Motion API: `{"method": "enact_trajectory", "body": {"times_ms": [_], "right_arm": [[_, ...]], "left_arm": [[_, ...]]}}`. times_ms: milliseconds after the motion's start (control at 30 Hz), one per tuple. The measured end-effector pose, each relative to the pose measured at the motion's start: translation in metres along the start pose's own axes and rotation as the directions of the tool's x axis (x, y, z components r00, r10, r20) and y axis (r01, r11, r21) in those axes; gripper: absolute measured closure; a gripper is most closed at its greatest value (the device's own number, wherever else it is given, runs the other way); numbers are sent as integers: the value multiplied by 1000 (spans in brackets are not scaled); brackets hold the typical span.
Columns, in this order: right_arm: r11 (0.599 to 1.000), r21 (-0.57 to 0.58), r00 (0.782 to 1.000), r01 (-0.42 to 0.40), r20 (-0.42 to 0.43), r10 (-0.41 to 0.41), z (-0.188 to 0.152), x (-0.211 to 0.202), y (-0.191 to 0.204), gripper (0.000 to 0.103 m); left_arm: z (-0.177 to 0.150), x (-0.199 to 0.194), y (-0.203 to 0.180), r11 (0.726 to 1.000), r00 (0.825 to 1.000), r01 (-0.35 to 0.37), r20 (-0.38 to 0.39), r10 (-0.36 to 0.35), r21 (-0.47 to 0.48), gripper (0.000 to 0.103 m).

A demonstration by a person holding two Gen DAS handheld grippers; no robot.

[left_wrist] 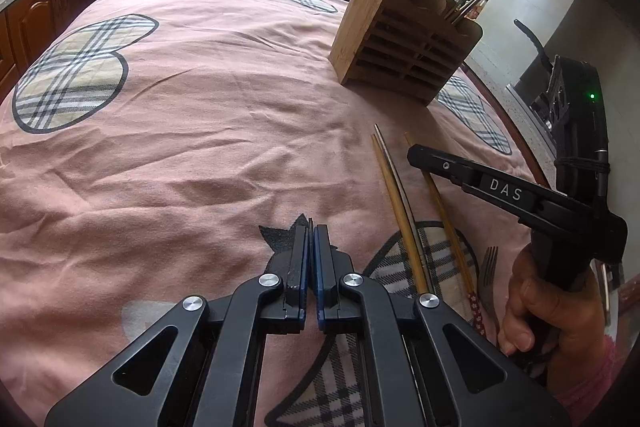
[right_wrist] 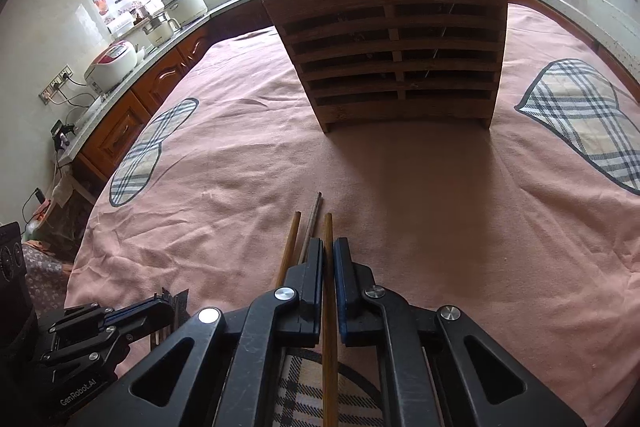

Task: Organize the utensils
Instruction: 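Grasp a wooden chopstick with the right tool while the left tool grasps another chopstick, then lift and carry both chopsticks over the wooden holder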

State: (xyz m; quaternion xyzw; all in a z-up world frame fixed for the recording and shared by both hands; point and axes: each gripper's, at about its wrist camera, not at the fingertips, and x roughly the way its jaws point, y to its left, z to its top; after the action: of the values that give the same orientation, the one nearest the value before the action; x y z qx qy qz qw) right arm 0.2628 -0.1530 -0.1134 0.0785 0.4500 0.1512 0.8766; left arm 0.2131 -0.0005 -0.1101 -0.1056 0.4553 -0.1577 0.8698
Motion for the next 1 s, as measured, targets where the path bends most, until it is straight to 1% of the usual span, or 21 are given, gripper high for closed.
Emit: {"method": "enact_trajectory", "body": {"times_ms": [267, 567, 800, 1000], "right_arm": [[999, 15, 999, -34, 42, 34, 3, -21, 1, 98], [998, 31, 991, -61, 123, 56, 4, -56, 3, 98], [995, 36, 974, -93, 208, 84, 8, -92, 3, 98], [994, 39, 957, -98, 277, 83, 12, -118, 0, 98]], "left_arm": [[1, -20, -2, 1000, 999, 4, 37, -4, 1, 101], [7, -50, -5, 1000, 993, -2, 117, 1, 4, 101], [14, -71, -8, 1000, 984, -14, 177, 12, 12, 101], [20, -85, -10, 1000, 975, -15, 221, 14, 4, 101]]}}
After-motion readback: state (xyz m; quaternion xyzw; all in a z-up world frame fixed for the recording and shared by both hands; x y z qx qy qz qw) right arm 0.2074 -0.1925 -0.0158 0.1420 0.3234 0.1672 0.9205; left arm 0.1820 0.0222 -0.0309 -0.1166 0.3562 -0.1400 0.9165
